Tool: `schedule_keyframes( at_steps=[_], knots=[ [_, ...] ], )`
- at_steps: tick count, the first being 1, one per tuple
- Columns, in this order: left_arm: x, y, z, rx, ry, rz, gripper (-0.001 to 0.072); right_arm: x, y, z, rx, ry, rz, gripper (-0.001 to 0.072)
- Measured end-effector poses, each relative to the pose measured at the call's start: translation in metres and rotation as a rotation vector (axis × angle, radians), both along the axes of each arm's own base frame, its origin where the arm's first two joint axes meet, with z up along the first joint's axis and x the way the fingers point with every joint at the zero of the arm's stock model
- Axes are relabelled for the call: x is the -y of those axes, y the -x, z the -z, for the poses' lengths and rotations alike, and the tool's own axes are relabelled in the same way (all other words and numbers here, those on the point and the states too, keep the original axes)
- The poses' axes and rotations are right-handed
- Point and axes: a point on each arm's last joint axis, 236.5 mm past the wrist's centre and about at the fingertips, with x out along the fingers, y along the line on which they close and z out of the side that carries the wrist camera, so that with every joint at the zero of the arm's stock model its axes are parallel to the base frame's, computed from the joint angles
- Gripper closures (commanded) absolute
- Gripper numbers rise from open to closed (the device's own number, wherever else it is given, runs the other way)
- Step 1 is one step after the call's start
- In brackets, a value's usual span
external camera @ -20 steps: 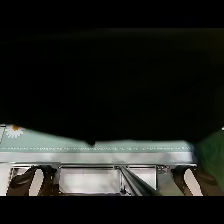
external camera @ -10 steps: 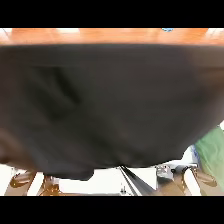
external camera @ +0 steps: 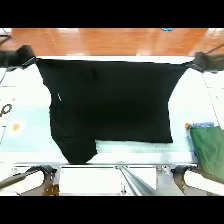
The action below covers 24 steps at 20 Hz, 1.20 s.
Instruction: Fold the shirts.
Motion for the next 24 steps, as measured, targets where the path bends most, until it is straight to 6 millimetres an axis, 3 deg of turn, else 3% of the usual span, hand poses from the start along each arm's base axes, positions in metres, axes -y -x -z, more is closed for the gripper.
schedule_keyframes(
  at_steps=[3, 5, 8, 10, 12, 16, 20, 24],
  knots=[
    [-0.009, -0.058, 0.053, -0.061, 0.062, -0.052, 0.0689, -0.001, -0.059, 0.056, -0.059, -0.028, 0.003, 0.0687],
    [-0.01, -0.085, 0.077, -0.084, 0.097, -0.073, 0.0689, -0.002, -0.085, 0.08, -0.086, -0.048, 0.012, 0.0687],
    [-0.01, -0.102, 0.097, -0.111, 0.121, -0.08, 0.0689, -0.004, -0.103, 0.102, -0.118, -0.068, 0.014, 0.0687],
    [-0.008, -0.101, 0.103, -0.139, 0.127, -0.063, 0.0688, -0.007, -0.101, 0.109, -0.151, -0.076, 0.002, 0.0686],
    [-0.003, -0.088, 0.104, -0.185, 0.111, 0.004, 0.0689, -0.01, -0.089, 0.109, -0.2, -0.084, -0.034, 0.0686],
    [-0.001, -0.044, 0.112, -0.332, 0.103, 0.141, 0.0689, -0.009, -0.046, 0.108, -0.336, -0.077, -0.134, 0.0686],
    [0.001, 0.011, 0.14, -0.528, 0.145, 0.234, 0.0689, -0.012, 0.0, 0.126, -0.506, -0.094, -0.203, 0.0686],
    [0.014, 0.055, 0.169, -0.677, 0.192, 0.298, 0.0689, -0.019, 0.034, 0.148, -0.632, -0.125, -0.234, 0.0686]
  ],
)
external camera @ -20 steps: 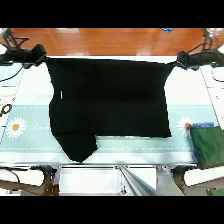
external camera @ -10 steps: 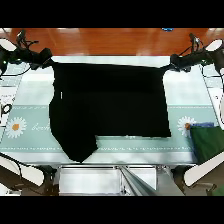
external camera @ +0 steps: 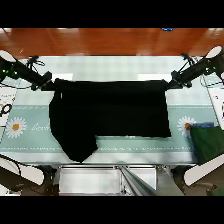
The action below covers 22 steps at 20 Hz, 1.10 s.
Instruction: Fold the shirts.
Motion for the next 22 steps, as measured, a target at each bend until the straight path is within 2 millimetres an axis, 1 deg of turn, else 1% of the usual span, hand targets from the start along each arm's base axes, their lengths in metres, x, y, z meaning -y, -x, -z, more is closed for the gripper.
schedule_keyframes(
  at_steps=[3, 6, 7, 8, 9, 11, 13, 15, 16, 18, 19, 21, 22],
  knots=[
    [0.005, 0.016, 0.009, -0.052, 0.019, 0.02, 0.0689, -0.001, 0.015, 0.012, -0.053, -0.003, -0.007, 0.0686],
    [0.007, 0.022, 0.012, -0.071, 0.027, 0.027, 0.0689, -0.001, 0.018, 0.018, -0.065, 0.0, -0.003, 0.0678],
    [0.007, 0.023, 0.012, -0.076, 0.029, 0.029, 0.067, -0.001, 0.018, 0.019, -0.065, 0.0, -0.001, 0.0543],
    [0.007, 0.024, 0.013, -0.079, 0.03, 0.032, 0.0501, -0.001, 0.018, 0.02, -0.067, 0.001, 0.0, 0.0332],
    [0.007, 0.026, 0.013, -0.085, 0.033, 0.034, 0.0198, 0.0, 0.018, 0.021, -0.069, 0.004, 0.005, 0.0296],
    [0.006, 0.029, 0.012, -0.102, 0.033, 0.028, 0.0201, 0.001, 0.018, 0.02, -0.07, 0.007, 0.015, 0.0298],
    [0.004, 0.036, 0.008, -0.125, 0.035, 0.024, 0.0201, 0.007, 0.019, 0.012, -0.063, 0.019, 0.034, 0.0297],
    [-0.002, 0.039, -0.003, -0.115, 0.031, 0.007, 0.0201, 0.019, 0.019, -0.005, -0.031, 0.036, 0.061, 0.0298],
    [-0.006, 0.044, -0.011, -0.108, 0.03, -0.005, 0.0201, 0.025, 0.022, -0.014, -0.016, 0.045, 0.078, 0.0298],
    [-0.021, 0.056, -0.021, -0.081, 0.016, -0.054, 0.0201, 0.039, 0.034, -0.028, 0.013, 0.063, 0.13, 0.0298],
    [-0.028, 0.066, -0.025, -0.07, 0.013, -0.087, 0.0201, 0.045, 0.045, -0.032, 0.026, 0.072, 0.164, 0.0298],
    [-0.045, 0.093, -0.025, -0.037, 0.016, -0.169, 0.0201, 0.047, 0.07, -0.034, 0.057, 0.057, 0.227, 0.0298],
    [-0.051, 0.111, -0.022, -0.029, 0.021, -0.213, 0.0201, 0.041, 0.085, -0.034, 0.082, 0.028, 0.251, 0.0298]
  ],
)
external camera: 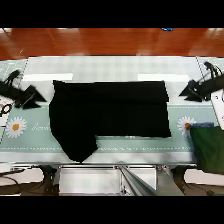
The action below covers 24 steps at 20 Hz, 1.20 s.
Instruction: Fold the shirts.
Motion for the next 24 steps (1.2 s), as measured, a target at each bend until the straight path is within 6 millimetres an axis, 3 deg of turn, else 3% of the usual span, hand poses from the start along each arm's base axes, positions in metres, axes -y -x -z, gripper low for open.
schedule_keyframes(
  at_steps=[2, 4, 9, 13, 20, 21, 22, 24],
  knots=[
    [-0.006, 0.034, 0.01, 0.016, 0.035, -0.118, 0.0201, -0.018, 0.026, 0.001, 0.07, -0.06, 0.048, 0.0298],
    [0.0, 0.059, 0.017, 0.043, 0.111, -0.234, 0.0201, -0.036, 0.045, 0.004, 0.134, -0.115, 0.095, 0.0298],
    [0.02, 0.09, 0.033, 0.035, 0.179, -0.353, 0.0201, -0.068, 0.076, 0.009, 0.182, -0.204, 0.122, 0.0298],
    [0.05, 0.121, 0.053, -0.086, 0.157, -0.249, 0.0201, -0.078, 0.083, 0.008, 0.191, -0.242, 0.121, 0.0299],
    [0.092, 0.149, 0.075, -0.207, 0.202, -0.163, 0.0211, -0.082, 0.084, 0.006, 0.198, -0.258, 0.124, 0.0299],
    [0.096, 0.148, 0.076, -0.205, 0.21, -0.157, 0.0414, -0.082, 0.084, 0.006, 0.199, -0.259, 0.126, 0.0299],
    [0.098, 0.148, 0.08, -0.2, 0.201, -0.145, 0.0692, -0.082, 0.084, 0.006, 0.196, -0.261, 0.129, 0.0299],
    [0.102, 0.145, 0.084, -0.179, 0.188, -0.117, 0.0689, -0.081, 0.083, 0.006, 0.198, -0.261, 0.136, 0.0299]
  ],
)
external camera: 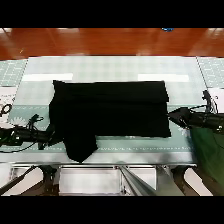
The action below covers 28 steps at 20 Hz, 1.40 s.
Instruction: Fold the shirts.
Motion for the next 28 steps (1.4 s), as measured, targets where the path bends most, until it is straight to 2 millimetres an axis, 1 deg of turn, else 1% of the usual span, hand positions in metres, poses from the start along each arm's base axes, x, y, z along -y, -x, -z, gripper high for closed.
schedule_keyframes(
  at_steps=[1, 3, 5, 7, 10, 13, 16, 19, 24, 28],
  knots=[
    [0.002, -0.001, 0.0, 0.011, 0.002, 0.016, 0.0689, 0.003, 0.0, 0.0, -0.001, 0.004, 0.008, 0.0299],
    [0.003, -0.003, -0.001, 0.033, 0.001, 0.048, 0.0689, 0.017, 0.003, 0.003, -0.022, 0.028, 0.029, 0.0299],
    [0.003, -0.004, -0.002, 0.05, 0.001, 0.069, 0.0689, 0.037, 0.019, 0.014, -0.1, 0.072, 0.053, 0.0299],
    [0.004, -0.007, -0.004, 0.064, 0.004, 0.074, 0.0689, 0.05, 0.044, 0.03, -0.217, 0.114, 0.07, 0.0299],
    [0.006, -0.013, -0.007, 0.085, 0.016, 0.059, 0.0689, 0.054, 0.068, 0.048, -0.323, 0.127, 0.092, 0.0299],
    [0.009, -0.016, -0.009, 0.093, 0.029, 0.051, 0.0689, 0.054, 0.076, 0.058, -0.362, 0.122, 0.111, 0.0299],
    [0.01, -0.018, -0.01, 0.098, 0.034, 0.045, 0.0689, 0.052, 0.08, 0.066, -0.398, 0.104, 0.117, 0.0299],
    [0.009, -0.019, -0.01, 0.102, 0.032, 0.041, 0.0689, 0.048, 0.077, 0.073, -0.412, 0.062, 0.119, 0.03],
    [0.009, -0.02, -0.01, 0.104, 0.032, 0.037, 0.0689, 0.03, 0.062, 0.077, -0.397, -0.072, 0.118, 0.03],
    [0.009, -0.02, -0.01, 0.104, 0.032, 0.037, 0.0689, 0.026, 0.052, 0.079, -0.373, -0.117, 0.131, 0.0301]
  ],
)
